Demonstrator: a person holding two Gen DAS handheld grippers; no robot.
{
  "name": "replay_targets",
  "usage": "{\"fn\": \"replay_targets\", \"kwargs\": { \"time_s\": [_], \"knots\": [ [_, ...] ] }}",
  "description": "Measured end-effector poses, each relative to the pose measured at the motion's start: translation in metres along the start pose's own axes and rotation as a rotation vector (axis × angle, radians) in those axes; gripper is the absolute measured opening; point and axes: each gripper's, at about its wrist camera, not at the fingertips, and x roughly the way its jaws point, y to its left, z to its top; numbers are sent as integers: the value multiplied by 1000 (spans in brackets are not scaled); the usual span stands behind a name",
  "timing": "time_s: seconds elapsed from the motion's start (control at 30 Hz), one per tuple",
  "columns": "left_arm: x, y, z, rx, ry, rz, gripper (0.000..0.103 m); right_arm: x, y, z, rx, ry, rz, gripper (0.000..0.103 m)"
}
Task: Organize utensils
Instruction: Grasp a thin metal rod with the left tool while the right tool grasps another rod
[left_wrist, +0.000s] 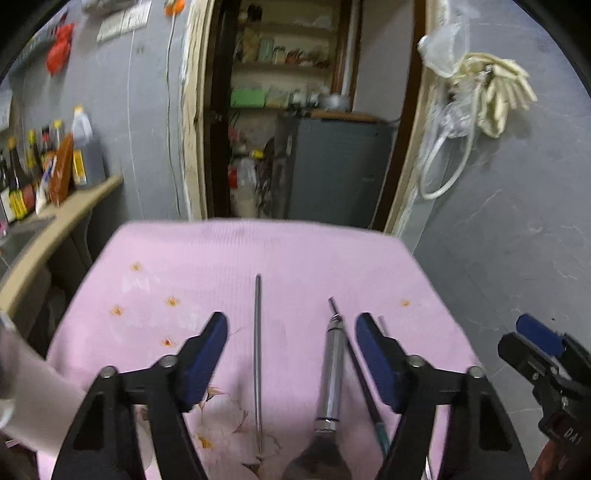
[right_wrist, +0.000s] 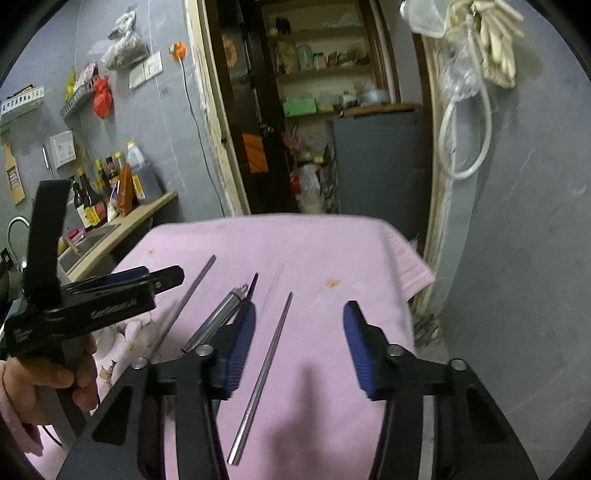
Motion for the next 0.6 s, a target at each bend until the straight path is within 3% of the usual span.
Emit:
{"fn": "replay_targets", "kwargs": {
  "time_s": [0.37, 0.6],
  "knots": [
    [66, 23, -3, -50, 168, 36, 41, 69, 10, -14, -3, 162, 27, 27],
    [82, 22, 5, -43, 187, 33, 34, 91, 21, -14, -30, 237, 40, 24]
  ]
}}
